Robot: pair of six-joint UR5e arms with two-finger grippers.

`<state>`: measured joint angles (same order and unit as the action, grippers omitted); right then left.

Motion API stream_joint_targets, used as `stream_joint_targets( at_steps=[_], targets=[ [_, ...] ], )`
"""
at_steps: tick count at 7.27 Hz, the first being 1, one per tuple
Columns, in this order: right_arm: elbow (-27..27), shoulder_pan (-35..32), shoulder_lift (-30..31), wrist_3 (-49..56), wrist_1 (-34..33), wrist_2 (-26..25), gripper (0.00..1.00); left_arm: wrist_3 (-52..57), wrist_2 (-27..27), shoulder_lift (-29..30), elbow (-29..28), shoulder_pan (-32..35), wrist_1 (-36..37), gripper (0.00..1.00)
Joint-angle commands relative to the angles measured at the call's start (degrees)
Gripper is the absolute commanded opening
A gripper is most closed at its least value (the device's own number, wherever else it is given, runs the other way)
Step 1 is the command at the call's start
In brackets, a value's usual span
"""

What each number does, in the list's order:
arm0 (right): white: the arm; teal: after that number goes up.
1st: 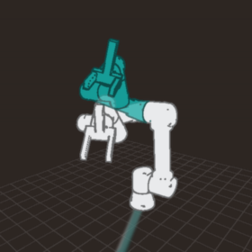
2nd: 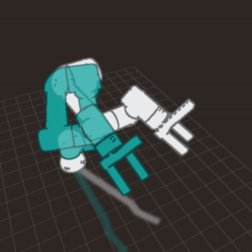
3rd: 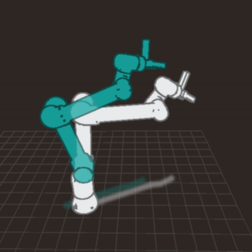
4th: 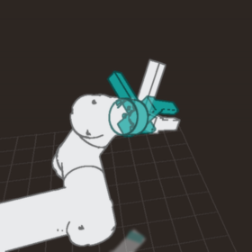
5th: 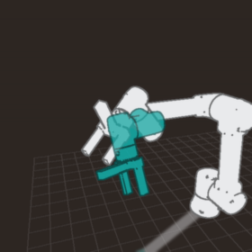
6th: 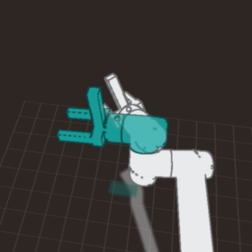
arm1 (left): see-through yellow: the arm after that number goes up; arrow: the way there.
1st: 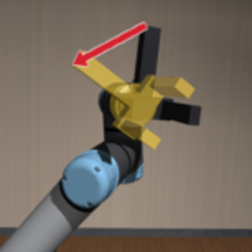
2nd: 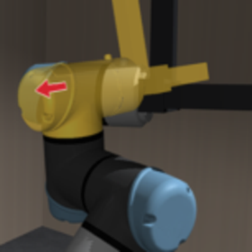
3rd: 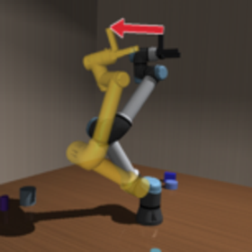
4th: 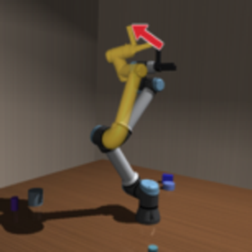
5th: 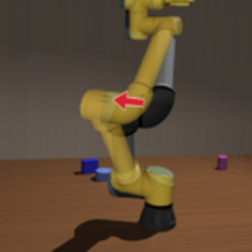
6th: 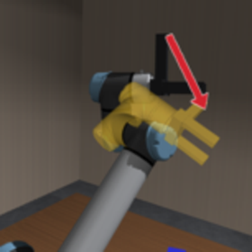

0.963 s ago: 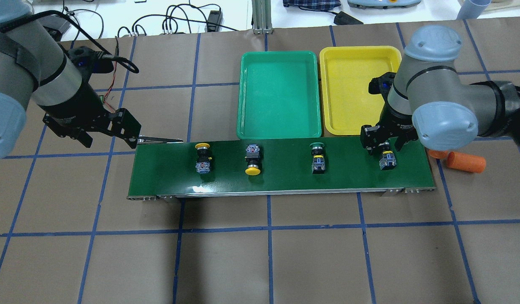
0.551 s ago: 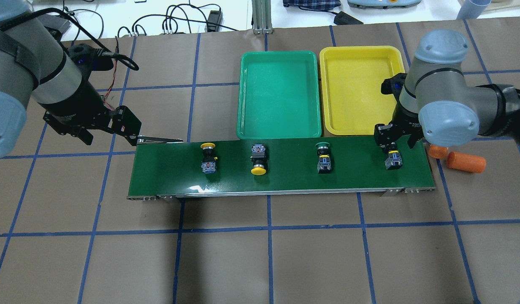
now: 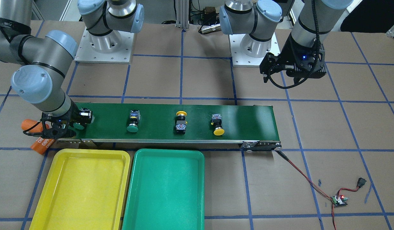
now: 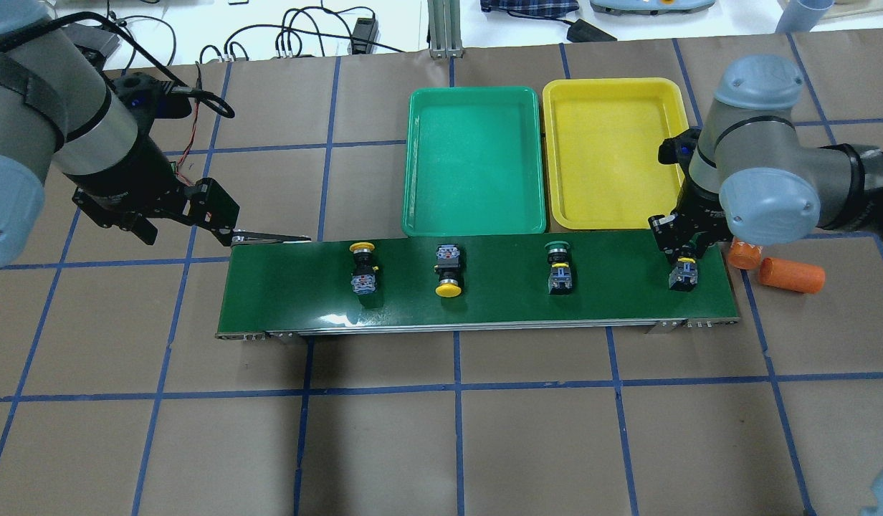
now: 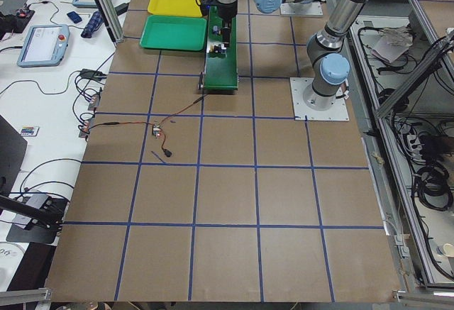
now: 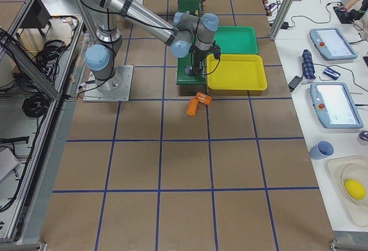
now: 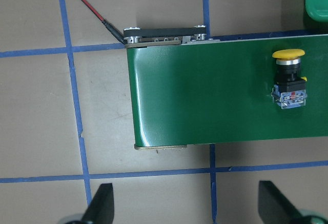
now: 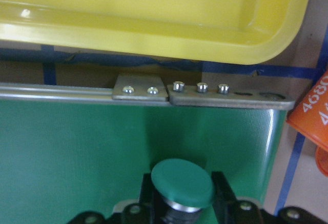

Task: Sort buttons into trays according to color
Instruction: 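Carry the green button with the right gripper into the green tray and release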

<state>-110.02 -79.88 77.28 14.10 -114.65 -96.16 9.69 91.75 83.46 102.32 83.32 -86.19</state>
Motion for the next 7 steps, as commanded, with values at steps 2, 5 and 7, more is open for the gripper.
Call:
stream_joint_targets(
  at_steps=[2, 5, 7],
  targets=[
    [6.37, -0.45, 3.56, -0.04, 3.28, 4.04, 0.00, 0.24, 0.10, 0.13, -0.01, -0.09, 0.05, 1.00],
    [14.82, -6.32, 0.52, -1.70, 1.19, 10.54, 0.00, 0.60, 0.10, 0.39, 0.07, -0.18, 1.01, 1.00],
    [19.99, -13.86, -5.71, -6.70, -3.99, 9.94, 0.00, -0.10, -0.25, -1.01, 0.16, 0.08, 0.93, 1.00]
  ],
)
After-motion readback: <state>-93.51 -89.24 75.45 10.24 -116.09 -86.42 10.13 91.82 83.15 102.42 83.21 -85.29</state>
